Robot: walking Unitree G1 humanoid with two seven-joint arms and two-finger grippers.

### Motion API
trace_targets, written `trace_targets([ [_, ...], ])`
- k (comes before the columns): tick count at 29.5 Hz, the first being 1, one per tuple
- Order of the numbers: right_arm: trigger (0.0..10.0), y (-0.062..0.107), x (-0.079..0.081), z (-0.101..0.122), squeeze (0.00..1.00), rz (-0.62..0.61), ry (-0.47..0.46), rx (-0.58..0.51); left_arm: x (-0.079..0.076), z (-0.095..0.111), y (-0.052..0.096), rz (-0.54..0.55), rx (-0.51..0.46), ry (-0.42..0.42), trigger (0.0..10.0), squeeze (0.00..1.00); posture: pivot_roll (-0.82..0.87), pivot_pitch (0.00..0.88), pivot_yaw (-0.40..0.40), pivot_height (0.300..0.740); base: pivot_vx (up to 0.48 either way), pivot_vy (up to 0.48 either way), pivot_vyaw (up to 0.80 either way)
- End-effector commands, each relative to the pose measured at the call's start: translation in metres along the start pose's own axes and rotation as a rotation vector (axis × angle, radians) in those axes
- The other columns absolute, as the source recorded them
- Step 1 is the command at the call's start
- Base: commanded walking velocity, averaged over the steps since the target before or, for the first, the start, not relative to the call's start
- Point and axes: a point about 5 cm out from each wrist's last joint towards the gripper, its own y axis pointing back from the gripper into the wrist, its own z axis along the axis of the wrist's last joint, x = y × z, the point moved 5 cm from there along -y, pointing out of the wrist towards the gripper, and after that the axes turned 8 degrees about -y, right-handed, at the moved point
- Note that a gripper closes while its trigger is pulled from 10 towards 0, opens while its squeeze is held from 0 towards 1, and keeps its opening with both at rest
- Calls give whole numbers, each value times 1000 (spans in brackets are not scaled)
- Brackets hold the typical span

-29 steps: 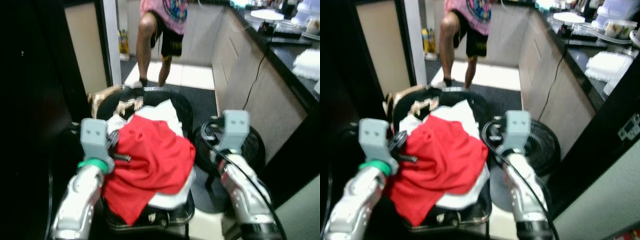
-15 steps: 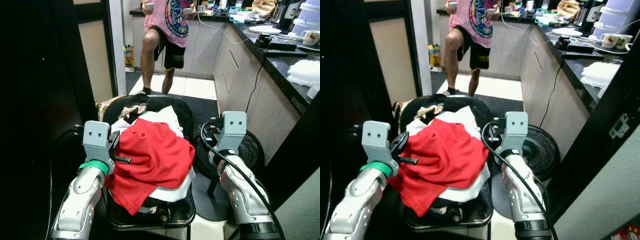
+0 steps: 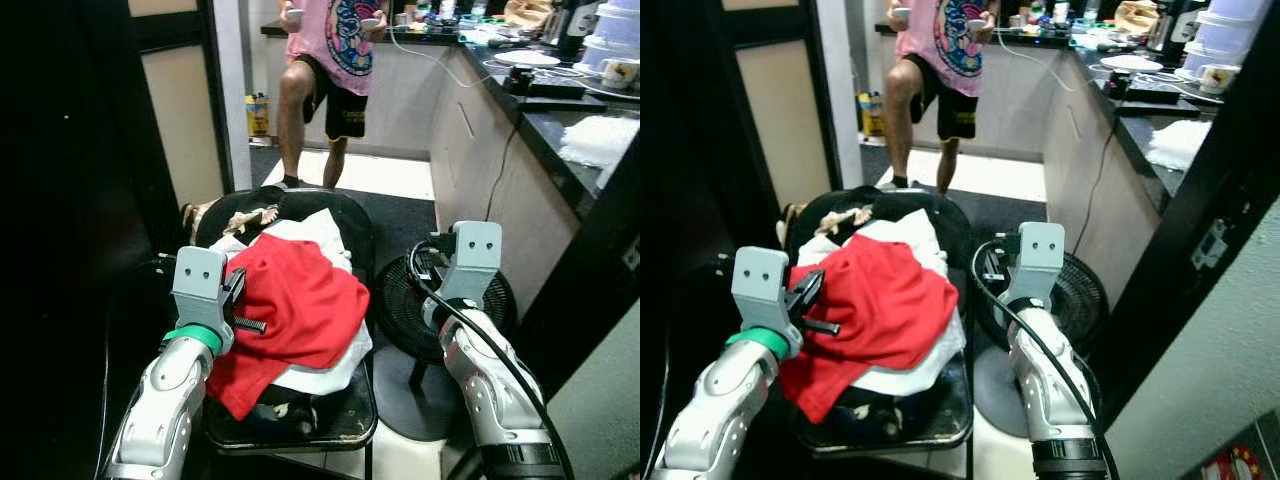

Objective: Clothes washing

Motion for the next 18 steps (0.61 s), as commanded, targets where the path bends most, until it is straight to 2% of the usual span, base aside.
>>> trace_targets([
  [1, 10000, -1, 3, -2, 0, 6, -12, 11, 2, -1, 0, 3, 1, -13, 10000, 0, -29, 53, 21, 740, 0, 0, 0],
  [9, 10000, -8, 3, -5, 0, 27, 27, 34, 1, -1, -1, 0, -1, -26, 10000, 0, -31, 64, 26, 740, 0, 0, 0],
  [10, 10000, -15, 2, -7, 922, 41, 18, 48, 1, -2, -1, -2, 1, -29, 10000, 0, -36, 75, 36, 740, 0, 0, 0],
  [12, 10000, -19, 1, -7, 922, 50, 11, 57, 1, -3, -1, -4, 3, -31, 10000, 0, -36, 75, 36, 740, 0, 0, 0],
  [13, 10000, -26, 6, -9, 1000, 90, -33, 84, 1, -4, 0, -10, 6, -37, 10000, 0, -39, 86, 43, 740, 0, 0, 0],
  [14, 10000, -26, 6, -9, 1000, 90, -33, 84, 1, -4, 0, -10, 6, -37, 10000, 0, -39, 86, 43, 740, 0, 0, 0],
  [16, 10000, -38, 19, -10, 1000, 171, -122, 125, 0, -6, -1, -26, 10, -58, 10000, 0, -45, 109, 51, 740, 0, 0, 0],
  [18, 10000, -41, 24, -10, 1000, 199, -152, 138, 0, -6, -1, -31, 10, -65, 10000, 0, -45, 109, 51, 740, 0, 0, 0],
])
